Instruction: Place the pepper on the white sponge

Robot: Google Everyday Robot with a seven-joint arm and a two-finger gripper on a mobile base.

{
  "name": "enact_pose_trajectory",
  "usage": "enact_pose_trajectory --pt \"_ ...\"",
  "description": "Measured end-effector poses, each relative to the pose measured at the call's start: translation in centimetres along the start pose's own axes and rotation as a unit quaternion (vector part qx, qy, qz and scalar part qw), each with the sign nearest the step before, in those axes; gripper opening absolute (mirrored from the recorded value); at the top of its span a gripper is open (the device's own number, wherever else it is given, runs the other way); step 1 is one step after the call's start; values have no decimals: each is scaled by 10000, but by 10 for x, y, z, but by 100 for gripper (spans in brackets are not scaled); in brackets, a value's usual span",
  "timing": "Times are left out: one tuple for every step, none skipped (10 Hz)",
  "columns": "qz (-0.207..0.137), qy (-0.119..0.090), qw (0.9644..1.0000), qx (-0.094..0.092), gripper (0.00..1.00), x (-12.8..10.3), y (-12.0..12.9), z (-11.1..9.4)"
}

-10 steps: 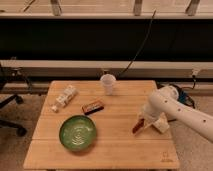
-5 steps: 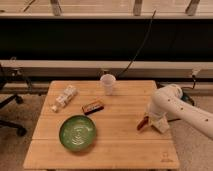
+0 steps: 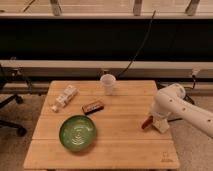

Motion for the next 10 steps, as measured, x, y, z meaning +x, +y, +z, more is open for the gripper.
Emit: enact_pose_trajectory --pt "51 42 10000 7 44 4 1 -1" --pt "103 108 9999 15 57 8 2 -3" --pt "134 134 9998 13 63 10 3 -3" --pt "168 174 9997 8 68 12 4 -4" --pt "200 224 9995 0 69 15 6 -4" --pt "227 249 9994 -10 69 17 7 -4" --pt "239 257 9994 -19 69 18 8 -3" --pt "251 274 9993 -23 69 19 9 -3" --pt "252 286 9993 -23 69 20 10 -4" --pt "248 295 9993 -13 69 20 10 -4"
